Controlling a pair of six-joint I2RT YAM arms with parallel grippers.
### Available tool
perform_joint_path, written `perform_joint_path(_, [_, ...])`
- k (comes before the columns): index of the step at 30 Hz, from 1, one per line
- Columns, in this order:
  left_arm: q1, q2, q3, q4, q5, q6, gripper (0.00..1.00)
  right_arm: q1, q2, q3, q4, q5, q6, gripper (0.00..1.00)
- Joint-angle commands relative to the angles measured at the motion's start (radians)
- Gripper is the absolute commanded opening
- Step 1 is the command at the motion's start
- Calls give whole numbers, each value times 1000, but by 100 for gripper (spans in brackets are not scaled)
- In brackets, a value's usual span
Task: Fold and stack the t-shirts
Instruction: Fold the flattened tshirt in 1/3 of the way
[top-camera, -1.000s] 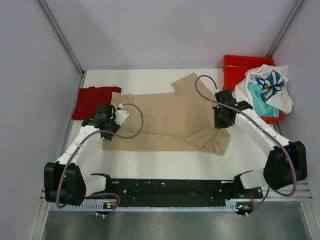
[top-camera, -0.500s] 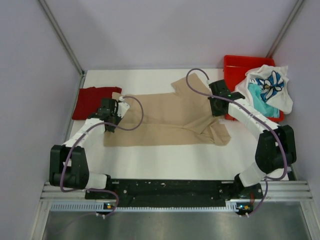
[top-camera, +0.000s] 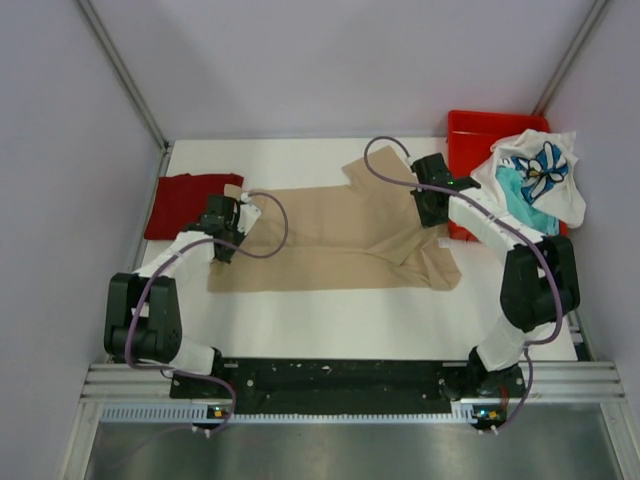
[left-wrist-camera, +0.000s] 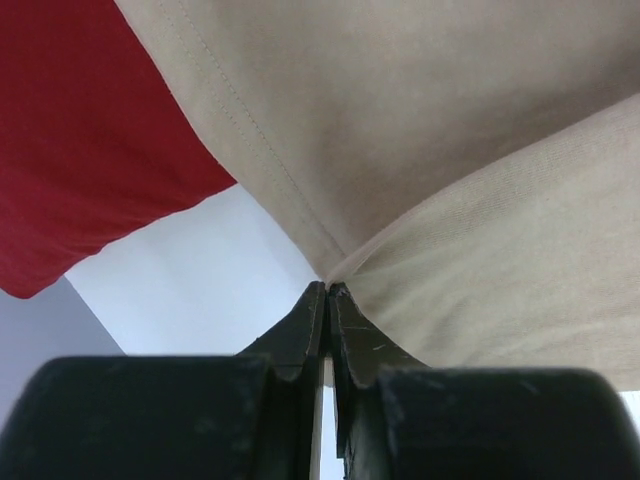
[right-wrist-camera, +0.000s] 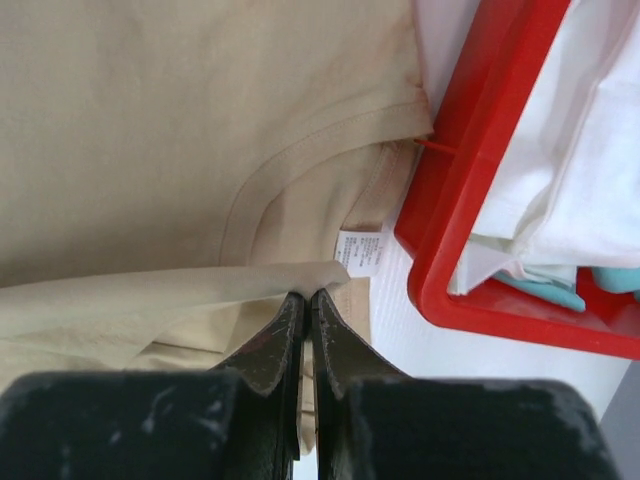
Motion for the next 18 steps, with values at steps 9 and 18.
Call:
perform_joint_path(9, [2, -69, 115, 63, -88, 7, 58, -6, 238, 376, -111, 85, 32, 49])
perform_joint_path(18, [-1, -320, -61, -289, 380, 391, 56, -5, -231, -92, -132, -118, 249, 53])
